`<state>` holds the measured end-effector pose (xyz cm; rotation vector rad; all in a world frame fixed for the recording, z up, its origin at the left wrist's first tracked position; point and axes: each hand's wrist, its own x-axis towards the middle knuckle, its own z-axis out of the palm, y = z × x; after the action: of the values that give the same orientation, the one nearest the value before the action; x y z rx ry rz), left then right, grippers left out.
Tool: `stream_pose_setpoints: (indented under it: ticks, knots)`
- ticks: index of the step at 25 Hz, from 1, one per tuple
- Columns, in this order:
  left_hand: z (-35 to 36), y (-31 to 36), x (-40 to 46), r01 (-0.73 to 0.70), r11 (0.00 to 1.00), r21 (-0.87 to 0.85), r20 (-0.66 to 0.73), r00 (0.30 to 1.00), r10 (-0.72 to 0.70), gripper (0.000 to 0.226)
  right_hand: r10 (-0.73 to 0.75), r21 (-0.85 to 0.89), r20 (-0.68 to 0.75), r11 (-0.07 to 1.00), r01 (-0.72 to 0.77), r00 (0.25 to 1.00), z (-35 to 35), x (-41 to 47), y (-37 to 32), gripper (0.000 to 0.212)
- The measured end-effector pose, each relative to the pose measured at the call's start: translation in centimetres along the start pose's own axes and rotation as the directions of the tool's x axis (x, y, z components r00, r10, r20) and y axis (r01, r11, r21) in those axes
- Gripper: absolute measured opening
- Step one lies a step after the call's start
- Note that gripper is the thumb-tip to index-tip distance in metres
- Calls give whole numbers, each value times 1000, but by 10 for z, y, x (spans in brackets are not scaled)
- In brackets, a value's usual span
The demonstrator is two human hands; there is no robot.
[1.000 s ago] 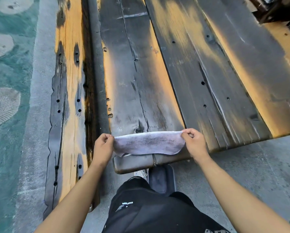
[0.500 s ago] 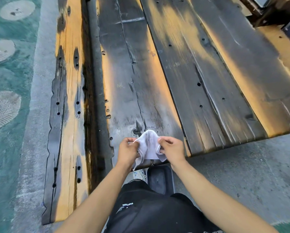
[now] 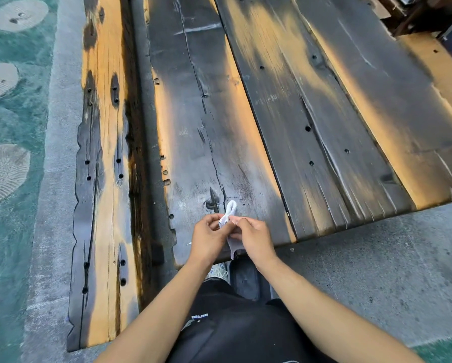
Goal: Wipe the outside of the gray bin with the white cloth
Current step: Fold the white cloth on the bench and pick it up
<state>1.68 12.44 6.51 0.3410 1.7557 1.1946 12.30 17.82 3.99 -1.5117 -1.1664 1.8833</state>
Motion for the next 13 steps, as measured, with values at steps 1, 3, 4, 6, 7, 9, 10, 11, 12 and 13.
stream_pose_setpoints:
  ticks: [1,3,4,6,7,9,10,11,12,13]
  knots:
    - [-1,0,-1,-21,1000,15,9,1000,21,21,21,76,44,997,-25,999,-2,-1,-1,36]
    - [-2,2,-1,-76,995,69,2,997,76,17,4,77,70,997,-9,998,-11,-2,-2,43]
    - [-2,4,-1,-102,991,91,5,995,102,15,-24,15,34,1000,23,999,-16,-1,-3,43]
    - [-5,10,0,-134,986,94,72,989,128,14,-75,-132,-76,989,65,994,-30,4,-4,36]
    - [-7,14,1,-133,988,75,138,983,121,14,-76,-165,-91,984,60,993,-39,6,-5,37]
    - [-12,23,3,-109,994,25,283,954,98,12,-19,-132,-6,991,18,1000,-54,9,-7,50]
    - [-14,27,5,-94,996,7,347,934,86,12,15,-104,52,995,-10,999,-60,9,-8,51]
    - [-17,31,7,-78,997,-4,393,916,74,11,33,-84,94,996,-25,995,-67,10,-10,48]
    - [-20,34,9,-64,998,-10,416,907,62,10,33,-72,122,997,-25,992,-72,11,-11,42]
    - [-23,36,11,-49,999,-17,414,909,51,8,24,-61,140,998,-15,990,-77,12,-12,38]
